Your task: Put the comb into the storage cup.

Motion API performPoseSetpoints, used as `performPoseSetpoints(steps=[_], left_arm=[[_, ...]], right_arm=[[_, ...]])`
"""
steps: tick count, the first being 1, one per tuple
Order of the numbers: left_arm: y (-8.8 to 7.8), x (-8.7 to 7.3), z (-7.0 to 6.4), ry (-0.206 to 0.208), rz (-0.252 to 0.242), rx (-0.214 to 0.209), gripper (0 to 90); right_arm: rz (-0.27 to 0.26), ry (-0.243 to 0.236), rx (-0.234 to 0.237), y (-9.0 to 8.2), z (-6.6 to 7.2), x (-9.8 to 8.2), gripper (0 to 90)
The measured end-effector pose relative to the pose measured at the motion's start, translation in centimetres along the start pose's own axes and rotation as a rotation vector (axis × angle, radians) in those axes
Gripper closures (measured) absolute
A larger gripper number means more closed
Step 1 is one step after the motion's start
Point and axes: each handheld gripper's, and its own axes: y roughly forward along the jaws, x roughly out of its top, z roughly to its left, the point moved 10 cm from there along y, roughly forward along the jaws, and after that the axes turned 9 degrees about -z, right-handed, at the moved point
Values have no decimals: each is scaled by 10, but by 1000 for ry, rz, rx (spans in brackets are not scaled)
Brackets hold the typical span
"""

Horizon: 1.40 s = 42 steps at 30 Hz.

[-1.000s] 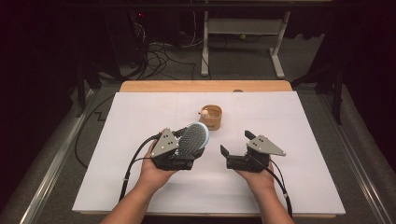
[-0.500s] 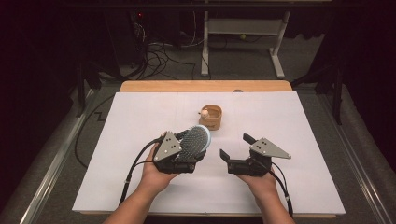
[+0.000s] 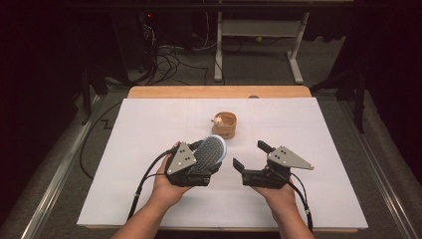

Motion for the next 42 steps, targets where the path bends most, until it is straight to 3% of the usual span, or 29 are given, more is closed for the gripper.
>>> performPoseSetpoints(steps=[16,27,33,34,42], left_arm=[[5,-2,-6,7,2,0,202],[10,-2,-21,39,13,-25,202],[12,-3,-26,48,17,-32,202],[13,-4,-28,66,25,-29,202],[15,-5,-34,66,30,-45,202]], right_arm=[[-46,21,77,-1,25,19,36],[-40,42,137,5,44,20,73],[-32,49,148,8,46,17,103],[-31,64,146,9,46,17,113],[-30,110,164,10,46,16,205]])
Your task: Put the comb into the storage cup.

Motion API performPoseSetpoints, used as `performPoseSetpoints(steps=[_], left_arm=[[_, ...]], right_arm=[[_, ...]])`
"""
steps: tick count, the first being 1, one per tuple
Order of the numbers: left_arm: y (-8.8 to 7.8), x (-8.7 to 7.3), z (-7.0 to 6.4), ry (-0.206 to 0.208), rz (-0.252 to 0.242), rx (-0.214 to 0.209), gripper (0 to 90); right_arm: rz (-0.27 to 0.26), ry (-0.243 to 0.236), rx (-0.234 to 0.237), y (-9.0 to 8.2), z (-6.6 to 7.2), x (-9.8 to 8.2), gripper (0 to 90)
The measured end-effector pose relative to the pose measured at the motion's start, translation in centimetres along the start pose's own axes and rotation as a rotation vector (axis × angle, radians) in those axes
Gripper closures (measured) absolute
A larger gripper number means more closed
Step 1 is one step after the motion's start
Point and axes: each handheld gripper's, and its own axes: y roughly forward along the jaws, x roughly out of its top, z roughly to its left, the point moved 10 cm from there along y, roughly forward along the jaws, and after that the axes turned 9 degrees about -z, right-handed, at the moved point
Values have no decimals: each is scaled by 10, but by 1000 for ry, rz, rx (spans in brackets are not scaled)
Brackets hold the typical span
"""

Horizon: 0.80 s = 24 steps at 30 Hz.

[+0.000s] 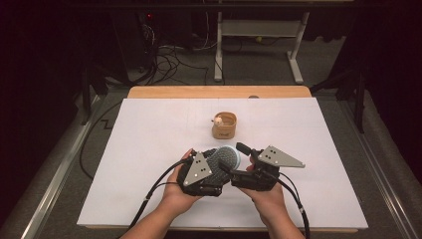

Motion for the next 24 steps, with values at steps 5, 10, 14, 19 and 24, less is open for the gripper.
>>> performPoseSetpoints(steps=[5,10,14,19,24], left_arm=[[-1,1,1,-5,-7,3,202],[-2,2,0,-3,-11,0,202],[-2,2,0,-1,-9,0,202],[-1,2,0,2,-6,0,202],[-1,1,0,11,1,6,202]], right_arm=[[-13,23,12,0,2,-1,310],[-16,65,40,0,4,-2,354],[-6,81,53,1,6,-5,370],[2,91,56,2,6,-7,385],[13,98,58,2,6,-9,398]])
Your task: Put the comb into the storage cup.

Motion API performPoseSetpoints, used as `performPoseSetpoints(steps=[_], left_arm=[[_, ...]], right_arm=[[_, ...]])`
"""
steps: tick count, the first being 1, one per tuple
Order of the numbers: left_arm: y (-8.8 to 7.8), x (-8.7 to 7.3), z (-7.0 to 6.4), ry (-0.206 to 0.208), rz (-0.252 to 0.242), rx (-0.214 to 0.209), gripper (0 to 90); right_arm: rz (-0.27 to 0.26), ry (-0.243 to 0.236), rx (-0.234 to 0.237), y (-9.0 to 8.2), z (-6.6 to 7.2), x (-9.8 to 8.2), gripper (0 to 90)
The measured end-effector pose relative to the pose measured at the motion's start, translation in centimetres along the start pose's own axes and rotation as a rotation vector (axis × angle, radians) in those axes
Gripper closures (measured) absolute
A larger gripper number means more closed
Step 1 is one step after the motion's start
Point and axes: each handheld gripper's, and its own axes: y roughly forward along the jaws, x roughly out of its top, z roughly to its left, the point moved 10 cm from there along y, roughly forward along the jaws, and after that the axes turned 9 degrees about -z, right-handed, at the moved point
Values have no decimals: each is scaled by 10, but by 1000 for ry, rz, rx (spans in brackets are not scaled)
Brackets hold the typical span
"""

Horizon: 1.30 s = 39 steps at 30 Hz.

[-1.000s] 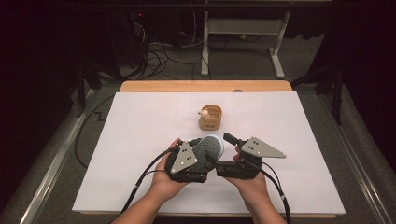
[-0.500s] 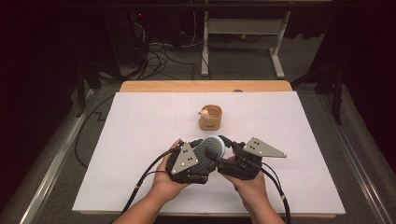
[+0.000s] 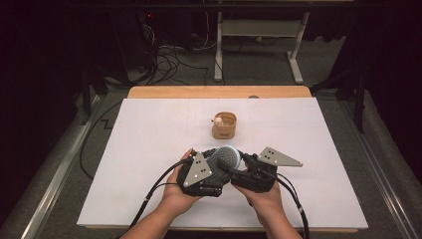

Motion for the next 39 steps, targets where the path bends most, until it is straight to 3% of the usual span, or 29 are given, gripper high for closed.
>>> performPoseSetpoints(steps=[9,18,39], left_arm=[[0,0,0,2,2,0,202],[-1,2,0,7,-1,8,202],[0,2,1,19,6,25,202]], right_arm=[[-3,12,-3,0,-1,0,421],[7,43,12,1,0,-2,390],[9,77,3,1,-1,-1,487]])
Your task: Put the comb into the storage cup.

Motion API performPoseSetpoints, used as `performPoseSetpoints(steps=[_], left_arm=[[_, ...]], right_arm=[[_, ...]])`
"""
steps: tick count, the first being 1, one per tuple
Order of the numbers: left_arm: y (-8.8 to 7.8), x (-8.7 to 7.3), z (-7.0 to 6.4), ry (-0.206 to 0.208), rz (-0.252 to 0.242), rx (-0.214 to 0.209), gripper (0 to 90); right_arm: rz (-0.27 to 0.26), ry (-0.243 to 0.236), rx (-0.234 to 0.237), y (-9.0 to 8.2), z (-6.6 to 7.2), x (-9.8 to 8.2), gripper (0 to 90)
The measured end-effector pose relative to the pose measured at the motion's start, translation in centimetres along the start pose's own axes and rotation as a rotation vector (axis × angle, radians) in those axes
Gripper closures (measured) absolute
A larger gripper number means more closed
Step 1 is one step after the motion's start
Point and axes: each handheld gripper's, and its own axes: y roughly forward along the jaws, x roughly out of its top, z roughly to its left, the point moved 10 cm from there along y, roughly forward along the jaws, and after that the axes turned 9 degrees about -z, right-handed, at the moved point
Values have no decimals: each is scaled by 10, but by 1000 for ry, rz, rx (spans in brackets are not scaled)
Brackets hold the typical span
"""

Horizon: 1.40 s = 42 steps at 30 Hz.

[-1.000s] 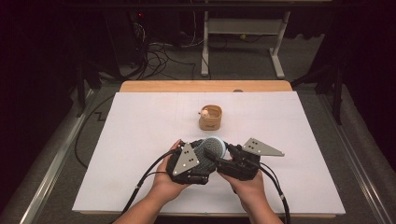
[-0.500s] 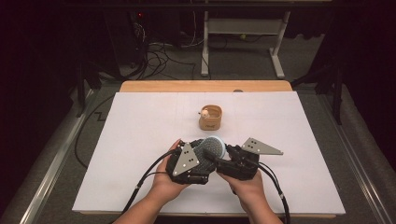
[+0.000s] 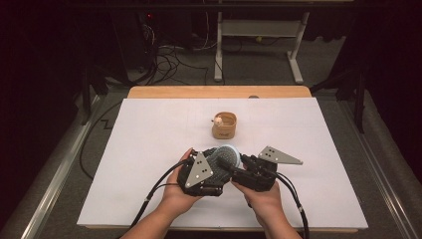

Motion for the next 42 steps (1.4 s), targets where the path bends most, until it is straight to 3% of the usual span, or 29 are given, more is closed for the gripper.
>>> performPoseSetpoints(steps=[19,35,38,39,42], left_arm=[[-1,2,0,30,0,15,201],[-1,2,0,22,-3,9,199],[0,2,0,7,-4,5,198],[0,4,0,-41,-24,-22,192],[-1,4,0,-60,-30,-36,193]], right_arm=[[-18,-17,-27,-1,2,4,572],[-32,2,-37,-1,1,5,602],[-30,11,-41,-1,0,5,602],[-30,17,-41,-2,-1,5,606],[-31,26,-40,-2,-2,4,607]])
